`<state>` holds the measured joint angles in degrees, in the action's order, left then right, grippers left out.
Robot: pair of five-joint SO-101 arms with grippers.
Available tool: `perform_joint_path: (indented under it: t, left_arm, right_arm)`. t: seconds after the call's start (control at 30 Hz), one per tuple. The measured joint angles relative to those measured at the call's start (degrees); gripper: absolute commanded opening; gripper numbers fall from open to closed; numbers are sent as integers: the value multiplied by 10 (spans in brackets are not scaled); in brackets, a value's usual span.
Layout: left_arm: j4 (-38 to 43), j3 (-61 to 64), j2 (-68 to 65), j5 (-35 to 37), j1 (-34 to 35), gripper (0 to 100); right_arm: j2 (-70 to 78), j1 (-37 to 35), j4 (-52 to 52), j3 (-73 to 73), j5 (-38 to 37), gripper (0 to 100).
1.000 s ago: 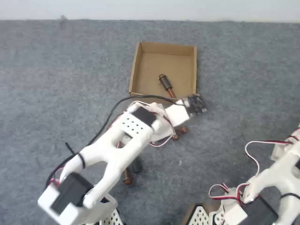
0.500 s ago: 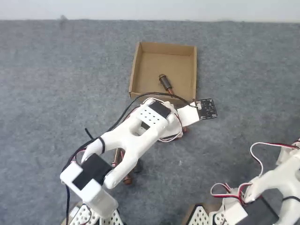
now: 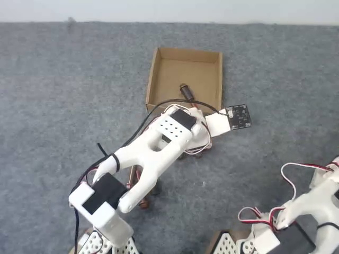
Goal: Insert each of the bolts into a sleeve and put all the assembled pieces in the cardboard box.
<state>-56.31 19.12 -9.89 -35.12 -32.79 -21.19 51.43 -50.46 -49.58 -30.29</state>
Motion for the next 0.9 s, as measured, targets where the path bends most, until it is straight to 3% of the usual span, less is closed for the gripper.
perform_joint_path:
  t: [0.27, 0.7, 0.9]
  left_arm:
    - [5, -47, -94, -11, 2, 163]
    - [3, -61, -118, -11, -14, 163]
    - [-72, -152, -183, 5, -17, 104]
  right_arm:
    - [0, 0, 0, 0, 0, 7]
    - [0, 0, 0, 0, 0, 7]
    - [0, 0, 0, 0, 0, 7]
